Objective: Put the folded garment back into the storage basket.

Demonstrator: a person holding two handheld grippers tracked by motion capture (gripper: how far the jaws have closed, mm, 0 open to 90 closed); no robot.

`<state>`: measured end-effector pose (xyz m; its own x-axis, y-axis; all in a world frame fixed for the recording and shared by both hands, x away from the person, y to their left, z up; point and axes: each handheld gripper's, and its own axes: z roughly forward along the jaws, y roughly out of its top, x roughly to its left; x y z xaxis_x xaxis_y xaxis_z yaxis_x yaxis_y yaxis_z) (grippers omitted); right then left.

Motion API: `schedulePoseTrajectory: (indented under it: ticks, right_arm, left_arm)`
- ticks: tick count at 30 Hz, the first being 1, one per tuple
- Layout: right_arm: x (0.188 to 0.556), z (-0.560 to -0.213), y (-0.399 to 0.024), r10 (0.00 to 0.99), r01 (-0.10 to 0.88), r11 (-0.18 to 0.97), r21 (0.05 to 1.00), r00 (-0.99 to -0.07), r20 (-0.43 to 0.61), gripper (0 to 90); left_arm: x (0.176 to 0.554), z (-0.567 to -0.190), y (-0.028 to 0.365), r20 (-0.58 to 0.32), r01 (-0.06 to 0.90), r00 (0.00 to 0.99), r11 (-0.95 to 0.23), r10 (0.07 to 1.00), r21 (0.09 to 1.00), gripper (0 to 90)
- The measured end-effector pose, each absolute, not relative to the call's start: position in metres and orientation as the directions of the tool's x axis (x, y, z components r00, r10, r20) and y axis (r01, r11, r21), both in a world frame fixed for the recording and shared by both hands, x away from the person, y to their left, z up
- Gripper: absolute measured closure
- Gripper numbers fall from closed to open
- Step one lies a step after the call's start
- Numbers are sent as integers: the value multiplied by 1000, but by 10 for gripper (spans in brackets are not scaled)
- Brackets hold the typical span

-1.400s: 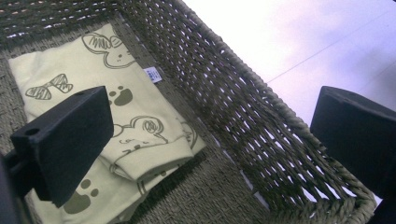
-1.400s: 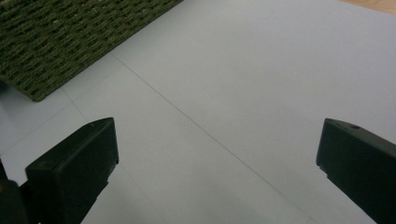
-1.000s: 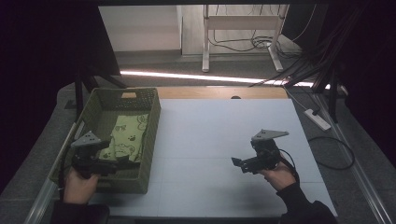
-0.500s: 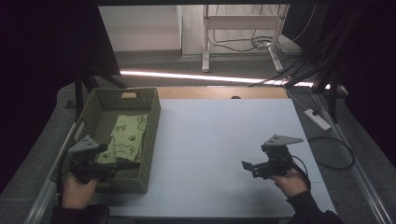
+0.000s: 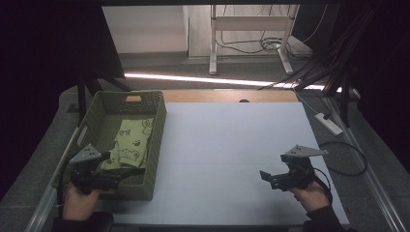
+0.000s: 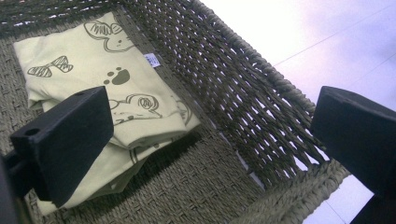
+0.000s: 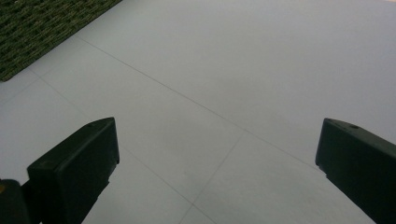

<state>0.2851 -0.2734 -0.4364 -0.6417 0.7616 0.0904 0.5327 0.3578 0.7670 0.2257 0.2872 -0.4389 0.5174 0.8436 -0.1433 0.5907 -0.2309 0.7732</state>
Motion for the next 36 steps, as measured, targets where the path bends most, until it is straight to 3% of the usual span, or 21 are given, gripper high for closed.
schedulePoseTrajectory:
  ticks: [36]
  right_arm:
    - [248,-444,-313,843,569,296,767,-533,70,0]
  left_arm:
    - [209,-449,291,-132,591,490,-217,861,777,0]
